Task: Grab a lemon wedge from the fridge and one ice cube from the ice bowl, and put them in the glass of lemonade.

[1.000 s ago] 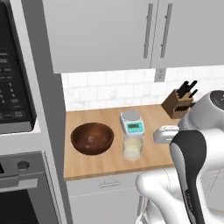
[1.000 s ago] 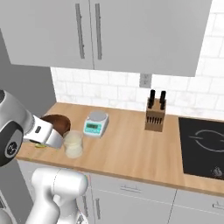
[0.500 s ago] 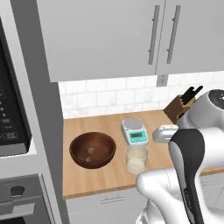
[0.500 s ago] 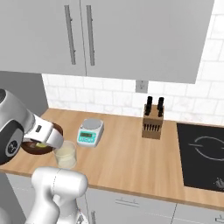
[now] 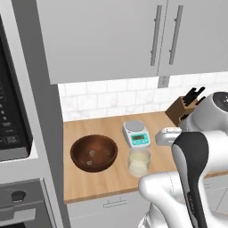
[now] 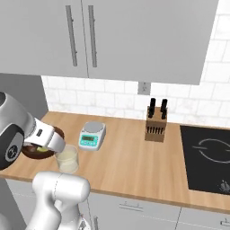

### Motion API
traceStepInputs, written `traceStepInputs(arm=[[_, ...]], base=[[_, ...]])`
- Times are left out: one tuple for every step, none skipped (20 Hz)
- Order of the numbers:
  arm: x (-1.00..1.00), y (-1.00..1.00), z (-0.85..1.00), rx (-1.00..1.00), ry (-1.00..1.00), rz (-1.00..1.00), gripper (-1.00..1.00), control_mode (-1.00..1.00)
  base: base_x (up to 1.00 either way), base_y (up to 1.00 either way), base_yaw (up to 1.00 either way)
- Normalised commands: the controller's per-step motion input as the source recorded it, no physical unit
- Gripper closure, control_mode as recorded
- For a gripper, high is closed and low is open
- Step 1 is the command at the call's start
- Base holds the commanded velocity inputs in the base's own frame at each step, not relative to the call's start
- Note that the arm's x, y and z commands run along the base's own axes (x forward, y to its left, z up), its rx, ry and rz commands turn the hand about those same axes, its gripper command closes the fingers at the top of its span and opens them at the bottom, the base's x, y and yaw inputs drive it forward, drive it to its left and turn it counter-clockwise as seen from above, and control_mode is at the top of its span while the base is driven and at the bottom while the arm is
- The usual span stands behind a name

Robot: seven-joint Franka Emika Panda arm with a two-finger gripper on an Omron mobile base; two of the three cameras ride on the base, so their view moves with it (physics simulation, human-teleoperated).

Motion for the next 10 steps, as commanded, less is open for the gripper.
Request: traceStepInputs(arm=[[0.00,0.00,0.00,0.00,0.00,0.00,1.00,1.00],[0.00,0.00,0.00,0.00,0.00,0.00,1.00,1.00],[0.00,0.00,0.00,0.00,0.00,0.00,1.00,1.00],[0.00,0.00,0.00,0.00,0.00,0.00,1.00,1.00],[0.00,0.00,0.00,0.00,0.00,0.00,1.00,1.00],[0.00,0.00,0.00,0.00,0.00,0.00,1.00,1.00],[0.12,0.16,0.00,0.00,0.00,0.00,1.00,-1.00],[0.16,0.28,-0.04,0.00,0.00,0.00,1.00,-1.00],[0.23,0.36,-0.10,0.00,0.00,0.00,1.00,-1.00],[0.27,0.39,-0.13,0.00,0.00,0.00,1.00,-1.00]], base=[[0.24,0.06,0.00],[0.21,0.07,0.00],[0.16,0.13,0.00],[0.12,0.14,-0.01],[0.11,0.12,0.00],[0.09,0.11,0.00],[0.00,0.00,0.00],[0.00,0.00,0.00],[0.00,0.00,0.00],[0.00,0.00,0.00]])
